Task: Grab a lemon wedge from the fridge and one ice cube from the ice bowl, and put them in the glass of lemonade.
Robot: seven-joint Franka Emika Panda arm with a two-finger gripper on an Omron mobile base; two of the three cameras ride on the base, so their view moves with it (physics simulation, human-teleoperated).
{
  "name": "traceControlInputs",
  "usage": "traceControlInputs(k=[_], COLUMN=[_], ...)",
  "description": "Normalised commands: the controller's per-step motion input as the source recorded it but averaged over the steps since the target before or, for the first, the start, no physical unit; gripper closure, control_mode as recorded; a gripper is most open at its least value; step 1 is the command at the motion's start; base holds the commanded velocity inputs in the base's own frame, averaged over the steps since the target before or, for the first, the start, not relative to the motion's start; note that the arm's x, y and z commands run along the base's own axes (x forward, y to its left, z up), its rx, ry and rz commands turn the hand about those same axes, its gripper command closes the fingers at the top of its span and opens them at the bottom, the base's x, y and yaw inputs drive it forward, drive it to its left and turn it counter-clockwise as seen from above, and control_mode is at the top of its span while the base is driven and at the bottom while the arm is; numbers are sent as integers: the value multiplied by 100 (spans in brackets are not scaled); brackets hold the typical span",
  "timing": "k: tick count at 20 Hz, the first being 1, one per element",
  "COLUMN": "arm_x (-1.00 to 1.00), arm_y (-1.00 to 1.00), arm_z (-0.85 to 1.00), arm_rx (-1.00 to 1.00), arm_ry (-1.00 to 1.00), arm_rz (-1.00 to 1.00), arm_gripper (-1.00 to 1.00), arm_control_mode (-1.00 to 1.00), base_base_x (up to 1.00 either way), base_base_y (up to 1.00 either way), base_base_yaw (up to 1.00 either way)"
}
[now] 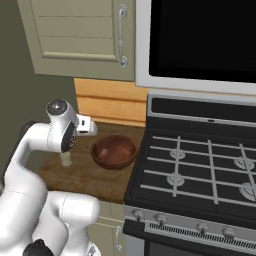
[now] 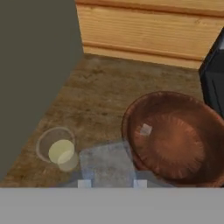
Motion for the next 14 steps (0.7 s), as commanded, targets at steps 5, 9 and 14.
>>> traceControlInputs(k=[5, 9, 14], arm_x=[-23, -5, 7], arm_y=[44, 30, 25], arm_z=[7, -23, -37], arm_rx=[-6, 0, 0], arm_ry=[22, 3, 3], arm_rz=[16, 14, 9], arm_gripper=[100, 100, 100], arm_control_mode=[-100, -100, -100], base_base_x=[0, 0, 0], base_base_y=[0, 0, 0], base_base_yaw=[0, 0, 0])
